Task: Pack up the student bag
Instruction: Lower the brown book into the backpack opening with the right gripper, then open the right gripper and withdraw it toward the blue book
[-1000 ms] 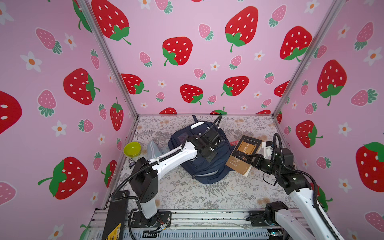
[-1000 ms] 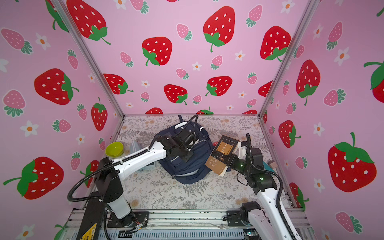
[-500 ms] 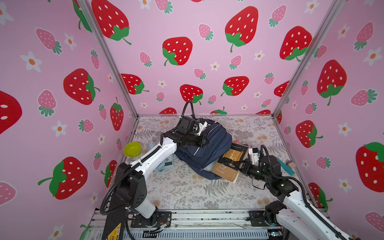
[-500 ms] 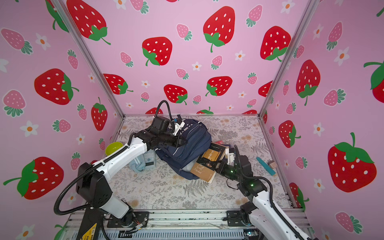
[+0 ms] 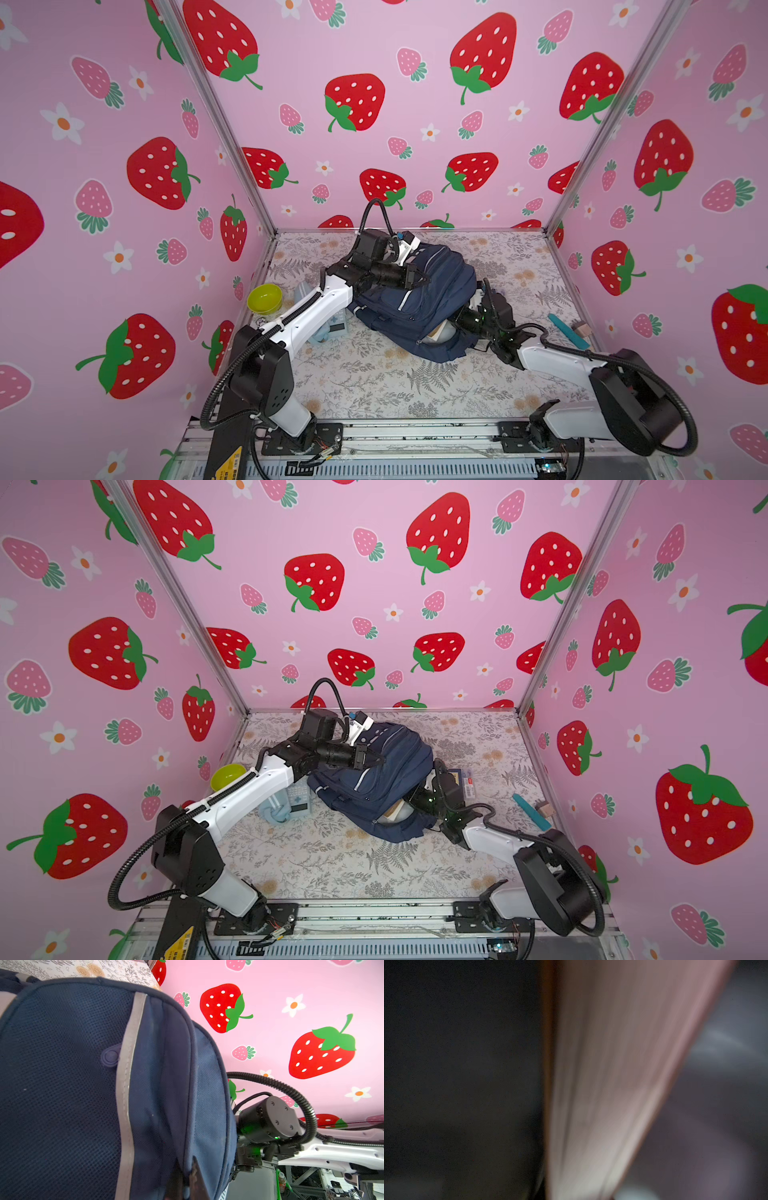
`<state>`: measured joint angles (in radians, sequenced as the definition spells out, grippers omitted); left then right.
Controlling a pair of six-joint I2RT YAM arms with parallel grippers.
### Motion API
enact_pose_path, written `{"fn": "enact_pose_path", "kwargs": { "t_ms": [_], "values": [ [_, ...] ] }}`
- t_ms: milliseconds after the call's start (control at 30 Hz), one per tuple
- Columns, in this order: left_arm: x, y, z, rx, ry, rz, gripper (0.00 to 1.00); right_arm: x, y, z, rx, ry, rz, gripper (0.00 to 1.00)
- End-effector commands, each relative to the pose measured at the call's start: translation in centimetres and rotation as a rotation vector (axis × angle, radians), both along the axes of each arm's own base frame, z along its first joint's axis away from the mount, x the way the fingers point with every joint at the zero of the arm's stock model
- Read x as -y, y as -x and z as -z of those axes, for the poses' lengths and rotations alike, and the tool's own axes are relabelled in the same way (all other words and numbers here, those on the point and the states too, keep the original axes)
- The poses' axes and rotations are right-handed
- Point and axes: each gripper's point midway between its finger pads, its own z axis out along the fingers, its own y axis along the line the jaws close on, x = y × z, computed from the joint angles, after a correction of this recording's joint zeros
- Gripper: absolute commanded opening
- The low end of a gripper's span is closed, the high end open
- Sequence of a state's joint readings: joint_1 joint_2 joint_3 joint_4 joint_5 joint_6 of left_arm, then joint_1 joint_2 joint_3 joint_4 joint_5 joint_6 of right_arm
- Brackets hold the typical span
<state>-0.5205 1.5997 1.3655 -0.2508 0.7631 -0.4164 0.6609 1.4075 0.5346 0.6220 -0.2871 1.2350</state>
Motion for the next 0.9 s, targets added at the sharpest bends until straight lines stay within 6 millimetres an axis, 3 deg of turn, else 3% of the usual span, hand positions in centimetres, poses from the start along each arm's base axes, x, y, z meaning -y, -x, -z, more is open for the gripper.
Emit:
{"fn": "enact_pose_path", "kwargs": {
  "t_ms": [0,67,167,333,467,567,600,733,867],
  "values": [
    [1.0,1.5,-7.2,0.181,0.200,0.118,0.00,-2.0,-2.4,-3.9,0.110,-0.104,0.040,0.46],
    [0.8,1.3,-6.9,0.175,0.202,0.106,0.00,-2.1,-2.6,-2.2,0.075,-0.070,0.039,0.56],
    [0.2,0.4,-6.2,0.155,0.203,0.073,0.00,-0.6,-1.5,-0.4,0.053,-0.011,0.056,0.65],
    [-1.2,-0.8,-4.3,0.136,0.143,0.008,0.00,4.2,1.3,1.5,0.015,0.195,0.083,0.71],
    [-1.8,-1.1,-2.5,0.118,0.102,-0.018,0.00,8.2,3.5,1.5,0.014,0.344,0.095,0.81],
    [-2.2,-1.1,-1.6,0.106,0.086,-0.041,0.00,11.3,4.4,1.7,-0.017,0.434,0.128,0.81],
    [-2.4,-1.1,-1.3,0.101,0.080,-0.050,0.00,12.6,4.6,1.2,-0.007,0.455,0.155,0.80],
    [-2.9,-0.7,-0.3,0.079,0.069,-0.060,0.00,16.9,3.7,2.0,-0.043,0.574,0.230,0.82],
    [-3.0,0.3,0.4,0.051,0.079,-0.029,0.00,18.3,1.9,3.3,-0.085,0.588,0.172,0.80]
  ]
}}
